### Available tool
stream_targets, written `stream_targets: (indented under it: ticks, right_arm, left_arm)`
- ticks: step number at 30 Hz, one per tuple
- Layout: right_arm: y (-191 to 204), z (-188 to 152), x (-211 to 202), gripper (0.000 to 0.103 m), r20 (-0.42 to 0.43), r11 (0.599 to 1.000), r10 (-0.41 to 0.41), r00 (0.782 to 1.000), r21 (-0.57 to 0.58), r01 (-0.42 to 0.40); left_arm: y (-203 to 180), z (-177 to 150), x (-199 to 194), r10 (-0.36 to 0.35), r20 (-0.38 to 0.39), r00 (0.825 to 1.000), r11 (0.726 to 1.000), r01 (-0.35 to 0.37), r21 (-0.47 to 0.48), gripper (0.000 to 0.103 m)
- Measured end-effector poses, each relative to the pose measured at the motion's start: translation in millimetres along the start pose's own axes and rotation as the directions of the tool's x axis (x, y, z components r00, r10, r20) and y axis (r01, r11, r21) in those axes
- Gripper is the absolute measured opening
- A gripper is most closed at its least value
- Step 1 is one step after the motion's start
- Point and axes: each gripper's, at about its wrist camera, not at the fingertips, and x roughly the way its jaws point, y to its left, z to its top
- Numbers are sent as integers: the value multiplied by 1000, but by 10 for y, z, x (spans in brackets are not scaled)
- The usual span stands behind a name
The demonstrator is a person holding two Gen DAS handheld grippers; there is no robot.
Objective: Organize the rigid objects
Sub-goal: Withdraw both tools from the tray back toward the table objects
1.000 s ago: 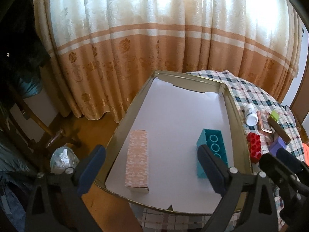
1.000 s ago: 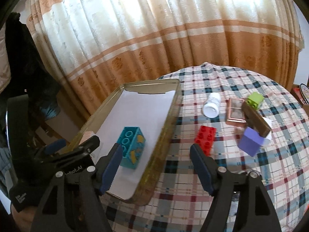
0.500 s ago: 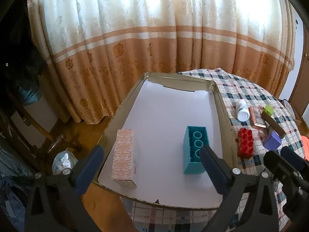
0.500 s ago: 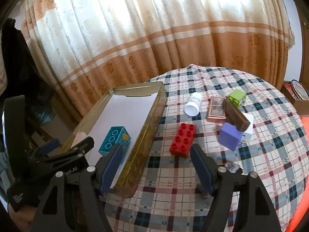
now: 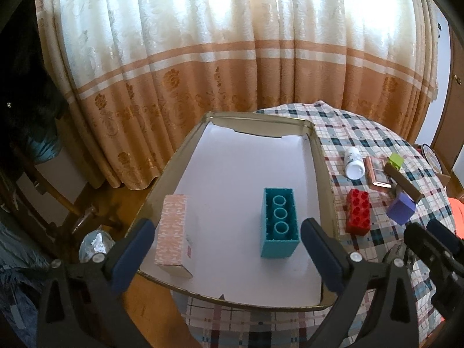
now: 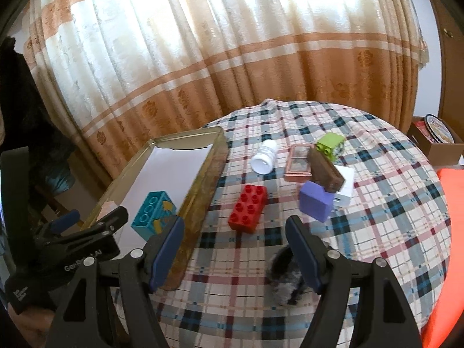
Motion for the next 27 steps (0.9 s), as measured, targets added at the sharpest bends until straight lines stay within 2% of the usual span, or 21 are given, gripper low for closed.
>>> stream_targets:
  ticks: [20,27]
  right_arm:
    - [-452,-4,-158,74,16,996,-51,999,80,49]
    - [-720,-34,-263,74,21,988,-93,995,125,90]
  left_arm:
    - [-344,-33,-55,-28,-10,1000,998,28,55,102]
    - [-538,-42,-103,-52,-6,999,995,52,86,102]
